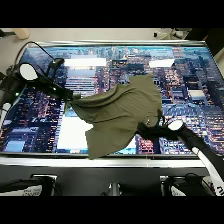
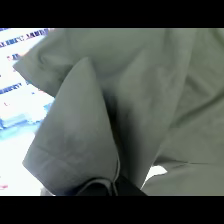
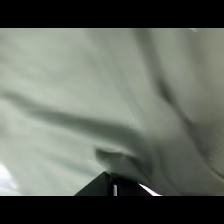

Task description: Fold the shirts.

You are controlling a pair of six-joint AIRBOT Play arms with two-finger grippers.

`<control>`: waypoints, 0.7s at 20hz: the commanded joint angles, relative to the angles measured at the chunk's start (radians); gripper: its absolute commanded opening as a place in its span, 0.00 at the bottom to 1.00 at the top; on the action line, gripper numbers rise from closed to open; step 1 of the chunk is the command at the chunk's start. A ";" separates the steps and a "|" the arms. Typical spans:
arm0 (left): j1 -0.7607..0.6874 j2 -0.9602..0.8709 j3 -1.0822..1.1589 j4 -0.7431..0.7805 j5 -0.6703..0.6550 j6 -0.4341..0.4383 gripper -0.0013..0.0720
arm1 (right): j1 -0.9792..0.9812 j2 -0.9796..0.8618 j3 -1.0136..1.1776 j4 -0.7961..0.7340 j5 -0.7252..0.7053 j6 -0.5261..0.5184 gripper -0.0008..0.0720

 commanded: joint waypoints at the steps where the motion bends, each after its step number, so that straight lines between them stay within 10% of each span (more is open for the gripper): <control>1: 0.000 0.099 0.044 0.109 0.000 0.015 0.06 | -0.087 0.108 0.251 -0.219 0.183 -0.057 0.04; 10: 0.000 0.706 0.361 0.234 0.245 -0.182 0.06 | -0.237 0.614 1.131 -0.581 -0.011 0.006 0.04; 14: 0.001 0.753 0.359 0.238 0.043 -0.200 0.06 | -0.237 0.628 1.138 -0.637 0.055 0.069 0.04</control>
